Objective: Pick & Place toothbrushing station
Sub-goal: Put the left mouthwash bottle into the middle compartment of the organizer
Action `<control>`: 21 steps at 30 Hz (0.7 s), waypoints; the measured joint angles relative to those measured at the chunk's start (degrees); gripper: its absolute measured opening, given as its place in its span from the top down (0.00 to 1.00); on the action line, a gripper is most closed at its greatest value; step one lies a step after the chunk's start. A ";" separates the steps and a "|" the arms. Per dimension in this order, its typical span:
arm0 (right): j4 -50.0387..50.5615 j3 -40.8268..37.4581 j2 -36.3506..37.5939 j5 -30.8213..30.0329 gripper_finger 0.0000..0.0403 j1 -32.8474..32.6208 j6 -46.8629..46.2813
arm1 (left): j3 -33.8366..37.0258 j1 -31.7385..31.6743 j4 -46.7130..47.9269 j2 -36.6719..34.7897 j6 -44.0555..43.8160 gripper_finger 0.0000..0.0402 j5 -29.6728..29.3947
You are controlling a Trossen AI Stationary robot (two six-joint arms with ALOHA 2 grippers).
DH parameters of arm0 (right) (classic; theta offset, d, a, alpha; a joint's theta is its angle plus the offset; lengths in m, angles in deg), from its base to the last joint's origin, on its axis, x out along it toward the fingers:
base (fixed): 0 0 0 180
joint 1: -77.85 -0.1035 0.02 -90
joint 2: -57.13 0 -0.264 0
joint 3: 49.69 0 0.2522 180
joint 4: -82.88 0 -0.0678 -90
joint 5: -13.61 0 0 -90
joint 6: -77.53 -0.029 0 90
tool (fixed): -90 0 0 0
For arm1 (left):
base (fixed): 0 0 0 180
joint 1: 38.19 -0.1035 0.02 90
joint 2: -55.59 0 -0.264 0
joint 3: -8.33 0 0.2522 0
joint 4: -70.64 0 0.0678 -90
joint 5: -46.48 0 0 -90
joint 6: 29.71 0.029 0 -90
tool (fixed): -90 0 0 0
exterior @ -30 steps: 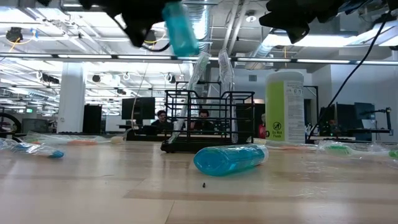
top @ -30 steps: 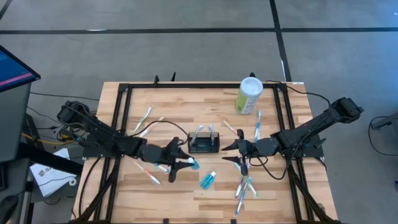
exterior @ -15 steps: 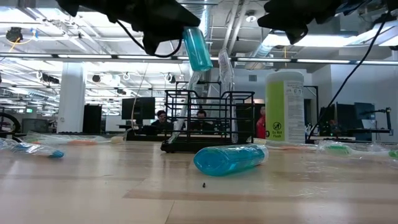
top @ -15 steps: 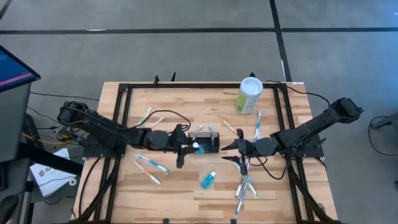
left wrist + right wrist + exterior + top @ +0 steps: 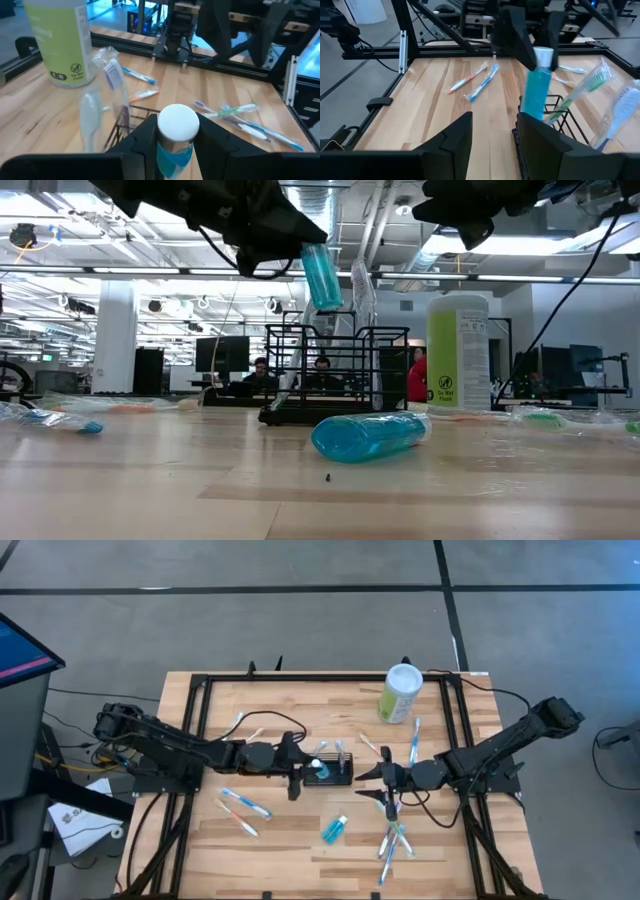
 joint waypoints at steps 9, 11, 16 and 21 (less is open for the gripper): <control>0.09 0.00 0.00 0.00 0.63 0.39 0.01 | 0.00 -0.90 0.33 0.09 0.85 0.76 -1.54; 0.11 0.00 0.00 0.00 0.63 0.39 0.01 | -0.09 -1.08 0.07 0.89 0.77 0.76 -1.57; 0.15 0.00 0.00 0.02 0.63 0.76 0.43 | -0.57 -1.08 0.16 2.74 0.63 0.76 -2.23; -0.22 0.01 0.00 0.02 0.63 0.74 0.43 | -1.57 -1.87 1.00 5.13 0.59 0.76 -2.36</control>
